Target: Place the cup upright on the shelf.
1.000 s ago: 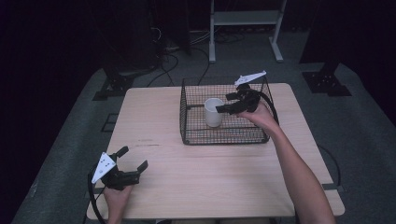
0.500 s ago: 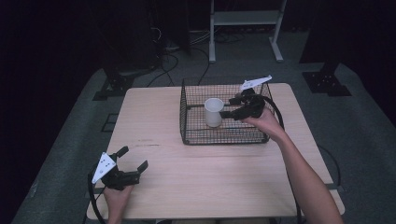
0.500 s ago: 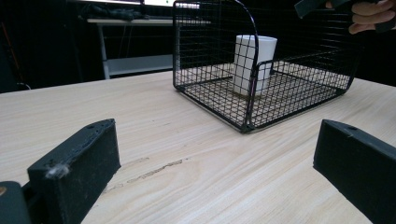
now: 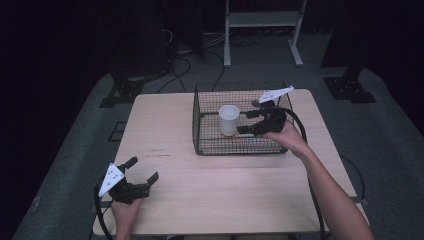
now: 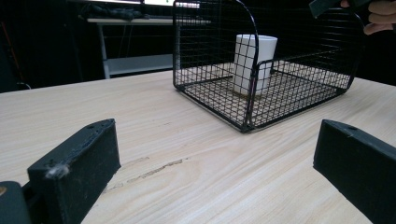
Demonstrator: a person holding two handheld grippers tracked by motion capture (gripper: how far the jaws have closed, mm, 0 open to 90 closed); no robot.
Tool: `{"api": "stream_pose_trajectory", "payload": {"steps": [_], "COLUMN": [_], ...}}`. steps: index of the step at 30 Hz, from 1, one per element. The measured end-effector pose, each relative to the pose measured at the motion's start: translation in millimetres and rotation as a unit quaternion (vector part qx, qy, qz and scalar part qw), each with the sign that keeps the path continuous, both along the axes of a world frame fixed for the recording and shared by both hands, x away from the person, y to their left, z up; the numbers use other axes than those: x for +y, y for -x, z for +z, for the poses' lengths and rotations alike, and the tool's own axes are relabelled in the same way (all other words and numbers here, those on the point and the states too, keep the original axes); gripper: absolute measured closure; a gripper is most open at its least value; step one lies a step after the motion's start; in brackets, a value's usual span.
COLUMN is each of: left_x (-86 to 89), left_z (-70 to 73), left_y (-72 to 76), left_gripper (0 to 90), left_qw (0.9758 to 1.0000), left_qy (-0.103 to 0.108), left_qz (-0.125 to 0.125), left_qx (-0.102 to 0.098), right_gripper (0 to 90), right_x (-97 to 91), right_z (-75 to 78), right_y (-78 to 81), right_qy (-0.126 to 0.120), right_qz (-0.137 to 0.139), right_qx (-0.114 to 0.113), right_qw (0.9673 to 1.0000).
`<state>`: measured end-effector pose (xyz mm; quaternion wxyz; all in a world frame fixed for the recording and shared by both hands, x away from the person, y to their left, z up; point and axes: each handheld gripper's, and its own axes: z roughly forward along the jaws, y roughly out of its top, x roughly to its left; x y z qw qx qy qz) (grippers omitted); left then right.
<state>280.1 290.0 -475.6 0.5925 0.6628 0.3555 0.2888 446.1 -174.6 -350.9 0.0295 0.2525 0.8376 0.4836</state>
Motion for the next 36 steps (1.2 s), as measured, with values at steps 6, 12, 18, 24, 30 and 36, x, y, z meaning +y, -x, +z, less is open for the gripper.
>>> {"api": "stream_pose_trajectory", "payload": {"steps": [6, 12, 18, 24, 30, 36], "left_x": [0.1, 0.1, 0.2, 0.2, 0.1, 0.0], "left_z": [0.0, 0.0, 0.0, 0.0, 0.1, 0.1], "left_y": [0.0, -0.1, -0.1, -0.1, 0.1, 0.3], "left_gripper": [0.0, 0.0, 0.0, 0.0, 0.0, 0.0], "left_qw": [1.0, 1.0, 1.0, 1.0, 1.0, 1.0], "left_qy": [0.0, 0.001, 0.001, 0.001, -0.001, -0.002], "left_qz": [0.0, 0.0, 0.001, 0.001, 0.001, 0.002], "left_qx": [0.0, 0.0, 0.0, 0.0, 0.0, 0.0], "right_gripper": [12.9, 12.9, 12.9, 12.9, 13.2, 13.2], "right_x": [-1.7, -5.5, -7.2, -9.4, -12.9, -15.4], "right_z": [-1.2, -4.4, -9.0, -13.4, -19.0, -22.4], "right_y": [9.4, 20.5, 29.5, 37.2, 47.2, 56.8], "right_qy": [-0.004, -0.006, -0.006, -0.003, -0.01, -0.014], "right_qz": [0.006, 0.01, 0.019, 0.024, 0.03, 0.037], "right_qx": [-0.005, -0.006, -0.003, -0.004, -0.001, -0.001], "right_qw": [1.0, 0.9999, 0.9998, 0.9997, 0.9995, 0.9992]}}
